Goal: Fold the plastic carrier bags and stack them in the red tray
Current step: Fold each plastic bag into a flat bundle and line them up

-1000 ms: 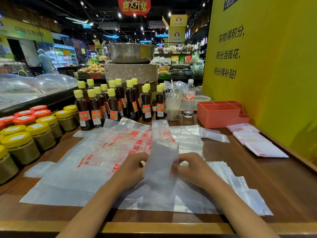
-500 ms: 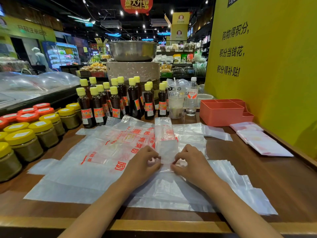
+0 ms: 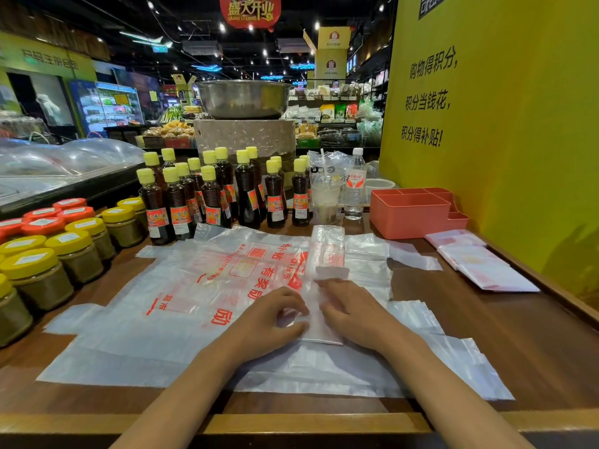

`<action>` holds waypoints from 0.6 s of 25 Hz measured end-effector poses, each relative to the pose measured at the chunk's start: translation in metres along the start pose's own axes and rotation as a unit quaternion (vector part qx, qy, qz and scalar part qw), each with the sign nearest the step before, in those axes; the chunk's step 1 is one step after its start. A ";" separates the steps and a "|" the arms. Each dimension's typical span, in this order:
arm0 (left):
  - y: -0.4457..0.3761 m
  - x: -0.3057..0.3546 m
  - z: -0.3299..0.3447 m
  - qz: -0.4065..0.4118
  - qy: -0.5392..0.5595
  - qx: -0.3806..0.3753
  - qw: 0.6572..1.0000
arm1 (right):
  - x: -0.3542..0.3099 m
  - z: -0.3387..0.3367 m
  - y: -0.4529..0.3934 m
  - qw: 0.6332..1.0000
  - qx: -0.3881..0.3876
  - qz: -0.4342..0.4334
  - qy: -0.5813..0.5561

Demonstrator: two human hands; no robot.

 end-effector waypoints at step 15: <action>-0.004 0.014 0.008 0.046 -0.216 -0.056 0.974 | -0.006 0.001 0.013 0.997 0.036 -0.016 0.070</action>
Point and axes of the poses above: each hand's wrist, its own y-axis away from the middle knuckle, its own z-axis out of the palm, x = y × z, the point moved 9 cm from there along -y, towards the middle knuckle, and after that the axes turned 12 degrees about z, right-handed, at the moved point
